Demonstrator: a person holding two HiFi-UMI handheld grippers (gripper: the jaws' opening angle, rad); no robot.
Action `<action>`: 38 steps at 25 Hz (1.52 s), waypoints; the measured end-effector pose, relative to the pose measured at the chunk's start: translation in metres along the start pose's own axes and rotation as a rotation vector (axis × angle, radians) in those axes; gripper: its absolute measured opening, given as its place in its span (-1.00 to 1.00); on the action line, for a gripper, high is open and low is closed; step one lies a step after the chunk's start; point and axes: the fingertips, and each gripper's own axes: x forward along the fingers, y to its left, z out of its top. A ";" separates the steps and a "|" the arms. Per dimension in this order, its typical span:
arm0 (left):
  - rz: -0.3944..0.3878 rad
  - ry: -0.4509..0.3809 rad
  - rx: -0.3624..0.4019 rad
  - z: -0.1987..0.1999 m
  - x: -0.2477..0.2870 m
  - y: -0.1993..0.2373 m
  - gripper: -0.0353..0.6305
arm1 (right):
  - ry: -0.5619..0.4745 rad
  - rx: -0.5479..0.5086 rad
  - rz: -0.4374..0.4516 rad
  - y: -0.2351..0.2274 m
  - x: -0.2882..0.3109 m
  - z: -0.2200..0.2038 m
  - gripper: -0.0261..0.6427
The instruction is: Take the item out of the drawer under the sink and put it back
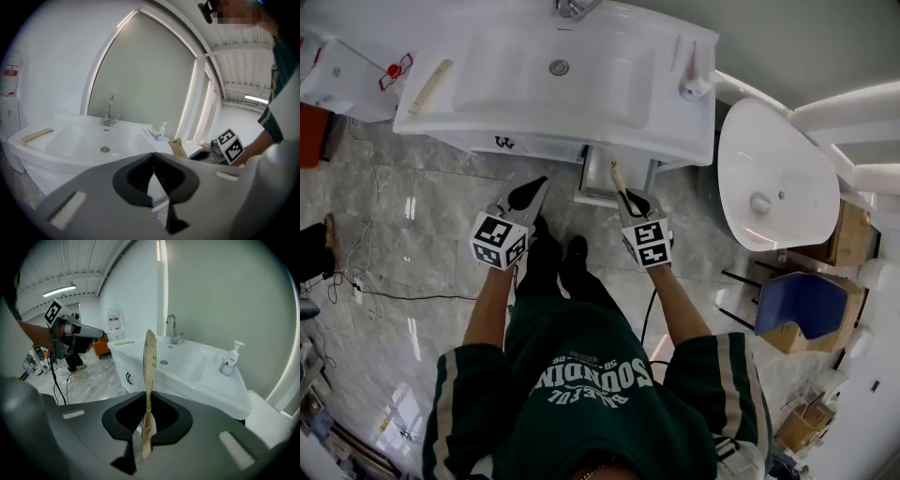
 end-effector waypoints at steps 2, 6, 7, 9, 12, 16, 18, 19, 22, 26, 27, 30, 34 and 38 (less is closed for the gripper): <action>0.001 0.003 -0.007 -0.005 0.003 0.003 -0.74 | 0.030 -0.011 0.012 0.000 0.014 -0.011 -0.83; 0.017 0.019 -0.027 -0.021 0.007 0.012 -0.74 | 0.106 -0.056 0.045 0.000 0.041 -0.035 -0.83; 0.022 0.024 -0.031 -0.024 0.010 0.015 -0.74 | 0.124 -0.067 0.051 -0.002 0.049 -0.042 -0.83; 0.027 0.032 -0.035 -0.028 0.016 0.020 -0.74 | 0.156 -0.085 0.058 -0.006 0.066 -0.058 -0.83; 0.026 0.039 -0.039 -0.033 0.024 0.021 -0.74 | 0.196 -0.120 0.072 -0.012 0.087 -0.077 -0.83; 0.018 0.038 -0.039 -0.036 0.038 0.023 -0.74 | 0.265 -0.165 0.085 -0.021 0.117 -0.099 -0.83; 0.018 0.038 -0.040 -0.038 0.041 0.025 -0.74 | 0.305 -0.184 0.085 -0.026 0.132 -0.112 -0.83; 0.018 0.040 -0.041 -0.039 0.043 0.026 -0.74 | 0.323 -0.189 0.084 -0.029 0.139 -0.118 -0.83; 0.021 0.047 -0.048 -0.046 0.046 0.031 -0.74 | 0.370 -0.187 0.073 -0.040 0.161 -0.135 -0.83; 0.026 0.078 -0.052 -0.062 0.043 0.039 -0.74 | 0.426 -0.166 0.068 -0.047 0.188 -0.160 -0.83; 0.028 0.085 -0.052 -0.065 0.043 0.041 -0.74 | 0.440 -0.166 0.065 -0.050 0.194 -0.165 -0.83; 0.036 0.101 -0.059 -0.075 0.042 0.047 -0.74 | 0.484 -0.169 0.053 -0.057 0.211 -0.178 -0.83; 0.040 0.115 -0.075 -0.088 0.043 0.053 -0.74 | 0.537 -0.158 0.032 -0.063 0.233 -0.193 -0.83; 0.044 0.128 -0.082 -0.097 0.040 0.057 -0.74 | 0.593 -0.127 0.029 -0.063 0.244 -0.211 -0.82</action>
